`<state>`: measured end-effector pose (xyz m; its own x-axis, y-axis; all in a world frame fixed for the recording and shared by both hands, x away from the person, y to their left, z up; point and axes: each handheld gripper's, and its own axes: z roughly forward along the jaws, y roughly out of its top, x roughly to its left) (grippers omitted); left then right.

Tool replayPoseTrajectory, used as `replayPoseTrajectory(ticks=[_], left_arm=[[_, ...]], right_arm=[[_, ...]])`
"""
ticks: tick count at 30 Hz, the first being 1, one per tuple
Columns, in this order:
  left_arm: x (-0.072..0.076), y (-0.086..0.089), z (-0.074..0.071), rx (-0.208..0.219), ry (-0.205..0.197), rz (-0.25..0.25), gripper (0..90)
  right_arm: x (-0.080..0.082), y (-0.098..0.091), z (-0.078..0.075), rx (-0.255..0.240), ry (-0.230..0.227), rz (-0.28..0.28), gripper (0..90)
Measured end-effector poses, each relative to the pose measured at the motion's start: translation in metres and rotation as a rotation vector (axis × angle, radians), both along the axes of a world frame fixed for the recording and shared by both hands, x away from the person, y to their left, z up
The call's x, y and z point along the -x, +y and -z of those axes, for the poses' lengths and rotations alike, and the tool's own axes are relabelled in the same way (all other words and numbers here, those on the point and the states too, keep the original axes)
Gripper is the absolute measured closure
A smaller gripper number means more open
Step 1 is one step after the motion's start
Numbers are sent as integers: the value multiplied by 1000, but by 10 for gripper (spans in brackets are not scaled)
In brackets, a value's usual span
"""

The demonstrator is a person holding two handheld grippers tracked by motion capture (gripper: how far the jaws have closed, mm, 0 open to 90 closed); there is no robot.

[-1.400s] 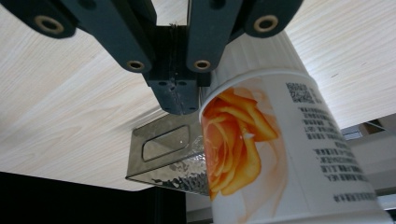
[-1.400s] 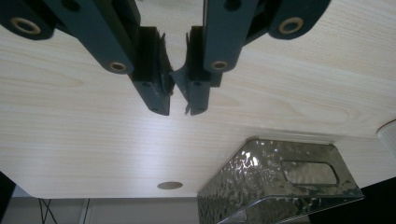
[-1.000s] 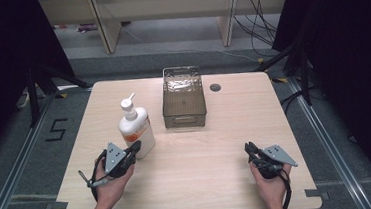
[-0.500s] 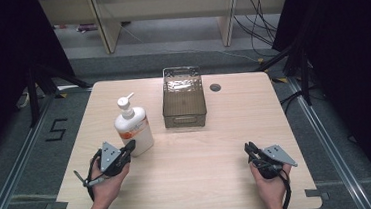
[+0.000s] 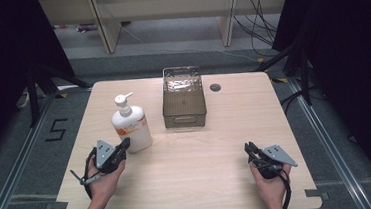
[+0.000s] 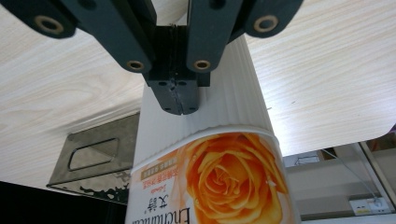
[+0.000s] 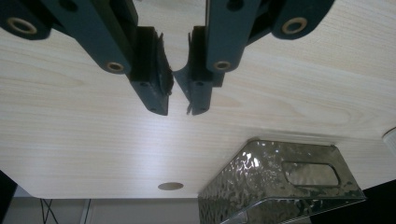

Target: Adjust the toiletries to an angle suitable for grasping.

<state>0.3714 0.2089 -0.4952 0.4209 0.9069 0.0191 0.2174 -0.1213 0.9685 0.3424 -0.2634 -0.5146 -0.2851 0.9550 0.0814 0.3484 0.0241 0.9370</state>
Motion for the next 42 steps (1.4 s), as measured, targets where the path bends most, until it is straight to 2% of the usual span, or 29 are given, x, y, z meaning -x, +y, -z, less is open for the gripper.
replayPoseTrajectory(ticks=[4, 6, 18, 20, 23, 31, 35, 36, 37, 38, 39, 40, 41, 42], left_arm=[[-3, 3, 0, 7, 0, -13, 899], [-3, 4, 0, 5, 5, -20, 899], [-9, 8, 1, 2, 12, -47, 899], [-10, 9, 2, 4, 10, -51, 899], [-11, 9, 2, 2, 13, -58, 899], [-14, 10, 3, 1, 16, -69, 898], [-14, 10, 3, 15, 8, -70, 898], [-13, 10, 3, 16, 9, -75, 896], [-9, 10, 1, 22, 4, -85, 887], [-9, 10, 1, 22, 4, -85, 865], [-4, 10, -2, 42, -11, -92, 837], [-1, 11, -5, 49, -28, -94, 816], [-1, 11, -5, 49, -28, -94, 782], [6, 11, -11, 71, -46, -108, 740]], right_arm=[[0, 1, 0, -13, 7, 3, 783], [0, 0, 0, -1, 0, 2, 782], [0, 0, 0, 1, -5, 13, 776], [0, 1, 0, -16, 2, 5, 776], [0, 0, 0, 0, -4, 13, 774], [0, 0, 0, -3, -5, 12, 767], [1, -1, 0, -18, 1, 4, 761], [3, 2, 0, -58, 20, 16, 749], [2, -1, -1, -19, 6, 17, 742], [3, -1, -2, -12, 19, 18, 742], [1, -1, -1, -41, 7, -4, 730], [2, -2, -1, -40, 10, 3, 726], [2, -2, -1, -40, 10, 3, 726], [2, -2, -1, -36, 1, 8, 717]])
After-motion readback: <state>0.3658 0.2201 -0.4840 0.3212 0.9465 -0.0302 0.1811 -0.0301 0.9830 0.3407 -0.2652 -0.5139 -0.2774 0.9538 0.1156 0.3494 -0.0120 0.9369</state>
